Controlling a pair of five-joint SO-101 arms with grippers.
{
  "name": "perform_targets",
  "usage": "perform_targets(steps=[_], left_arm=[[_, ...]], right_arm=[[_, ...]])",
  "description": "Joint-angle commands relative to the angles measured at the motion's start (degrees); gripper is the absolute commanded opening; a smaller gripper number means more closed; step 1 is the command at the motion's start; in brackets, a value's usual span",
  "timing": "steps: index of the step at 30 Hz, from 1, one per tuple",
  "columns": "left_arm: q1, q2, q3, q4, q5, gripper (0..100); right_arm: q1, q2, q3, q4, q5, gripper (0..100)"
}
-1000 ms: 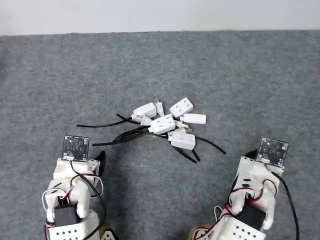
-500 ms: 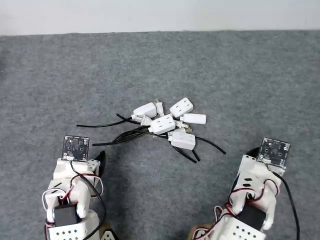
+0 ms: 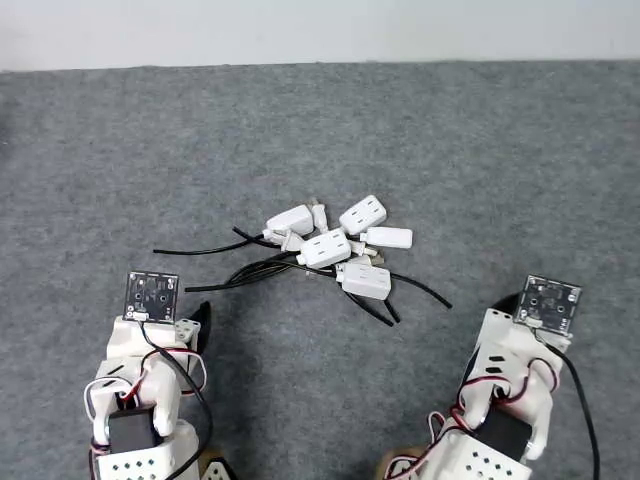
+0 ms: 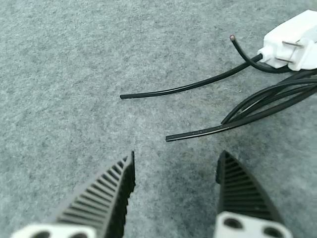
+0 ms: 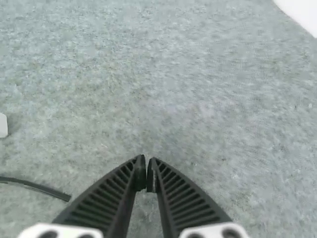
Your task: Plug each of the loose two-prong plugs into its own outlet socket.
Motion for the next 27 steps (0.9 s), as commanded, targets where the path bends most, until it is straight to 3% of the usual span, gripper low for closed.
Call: perform_targets(steps=[1, 27], left_arm=[[0.18, -0.26, -0.92, -0.88, 0.7, 25], [0.18, -0.26, -0.92, -0.79, 0.79, 25]], right_arm=[[0.4, -0.66, 0.97, 0.4, 0.7, 0.9], [0.22, -0.13, 0.97, 0.92, 4.22, 0.8]])
